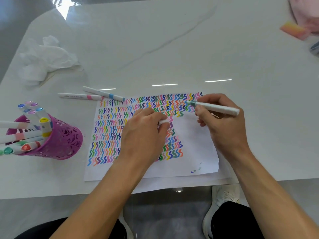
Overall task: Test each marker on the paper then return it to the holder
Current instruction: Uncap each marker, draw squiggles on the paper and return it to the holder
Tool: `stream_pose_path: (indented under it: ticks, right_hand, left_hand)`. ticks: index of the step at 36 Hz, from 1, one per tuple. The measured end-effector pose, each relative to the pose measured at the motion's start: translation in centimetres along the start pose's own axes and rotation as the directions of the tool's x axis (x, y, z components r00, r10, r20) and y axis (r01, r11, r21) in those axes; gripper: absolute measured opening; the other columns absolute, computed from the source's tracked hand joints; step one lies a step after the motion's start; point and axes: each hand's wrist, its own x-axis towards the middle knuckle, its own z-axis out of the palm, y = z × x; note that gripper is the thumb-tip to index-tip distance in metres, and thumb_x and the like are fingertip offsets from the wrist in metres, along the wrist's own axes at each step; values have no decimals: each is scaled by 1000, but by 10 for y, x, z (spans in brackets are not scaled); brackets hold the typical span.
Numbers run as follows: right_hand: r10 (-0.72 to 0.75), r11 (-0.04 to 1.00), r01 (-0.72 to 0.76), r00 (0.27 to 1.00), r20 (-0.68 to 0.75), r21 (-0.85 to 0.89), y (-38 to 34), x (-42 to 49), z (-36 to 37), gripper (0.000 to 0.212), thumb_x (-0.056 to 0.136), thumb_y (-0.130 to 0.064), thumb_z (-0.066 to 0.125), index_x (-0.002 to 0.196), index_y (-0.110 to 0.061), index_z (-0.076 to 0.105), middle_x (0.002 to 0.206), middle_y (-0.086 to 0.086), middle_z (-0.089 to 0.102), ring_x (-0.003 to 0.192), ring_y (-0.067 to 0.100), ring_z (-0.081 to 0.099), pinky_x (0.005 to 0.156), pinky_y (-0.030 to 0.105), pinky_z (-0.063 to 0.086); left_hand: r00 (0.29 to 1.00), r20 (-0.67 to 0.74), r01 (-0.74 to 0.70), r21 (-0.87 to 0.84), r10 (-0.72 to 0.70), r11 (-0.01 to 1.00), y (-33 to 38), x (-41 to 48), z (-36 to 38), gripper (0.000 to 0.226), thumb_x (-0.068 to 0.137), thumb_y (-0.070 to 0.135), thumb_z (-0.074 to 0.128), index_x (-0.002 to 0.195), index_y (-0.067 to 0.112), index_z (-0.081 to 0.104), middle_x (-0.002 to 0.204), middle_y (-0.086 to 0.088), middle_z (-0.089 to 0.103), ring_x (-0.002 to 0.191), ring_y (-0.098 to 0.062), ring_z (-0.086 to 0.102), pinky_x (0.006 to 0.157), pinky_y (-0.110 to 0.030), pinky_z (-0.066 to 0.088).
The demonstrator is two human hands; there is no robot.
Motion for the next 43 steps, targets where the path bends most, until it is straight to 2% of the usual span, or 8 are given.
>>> stream_pose_path:
  ticks: [6,10,14,19,27,34,38,43]
  right_hand:
    - [16,998,-18,999,33,63,-9,-7,8,4,89,-28,71,92,-27,74,81,0,76,70,17,71,62,25,56]
    - [41,978,-53,997,63,203,-18,-13,15,14,93,-20,58,94,-19,73,84,3,78,75,21,74,64,29,58]
    - [28,966,-46,997,76,254,-26,-15,16,15,94,-18,56,95,-14,70,83,4,78,73,21,74,63,29,59]
    - [-11,980,-4,997,73,198,-29,-17,18,13,94,-22,57,93,-19,69,82,3,78,72,22,75,63,30,60]
    - [2,995,-15,992,128,94,-26,-16,20,18,95,-24,57,97,-15,72,79,3,77,72,21,74,64,29,59]
    - [-17,998,9,987,158,55,-25,-15,19,13,98,-21,63,96,-16,74,74,-1,75,66,15,71,63,22,56]
    - [-7,995,-11,983,182,101,-25,-15,18,13,101,-16,62,94,-15,74,73,1,74,64,17,70,63,25,56]
    - [35,980,-79,971,238,181,-26,-16,19,15,104,-7,59,98,-6,72,75,8,76,66,23,72,63,28,58]
  left_hand:
    - [989,21,148,-267,-148,952,5,-1,-8,20,88,36,75,108,33,74,82,24,65,77,5,62,72,-3,42]
    - [973,111,230,-522,-202,822,8,-1,-12,12,93,25,70,100,35,72,85,21,72,82,6,67,76,-9,52]
    - [962,181,273,-639,-204,719,9,-3,-15,15,97,19,65,103,32,71,93,15,75,87,2,70,83,-17,56]
    - [958,201,286,-691,-203,664,9,-4,-18,17,98,18,62,105,30,72,94,14,76,90,0,71,83,-15,56]
    - [980,157,193,-597,-123,779,10,-6,-18,19,98,24,63,102,42,66,90,25,71,90,6,66,78,-9,52]
    - [974,200,213,-628,-109,749,9,-7,-20,20,100,25,59,102,44,66,90,16,73,90,-3,69,84,-28,59]
    - [975,206,204,-688,-83,696,8,-9,-20,16,101,19,57,105,29,69,83,10,73,80,-8,71,74,-18,57]
    - [989,120,149,-696,-91,703,7,-11,-22,18,99,15,60,100,30,71,77,11,71,72,-5,68,65,-12,52]
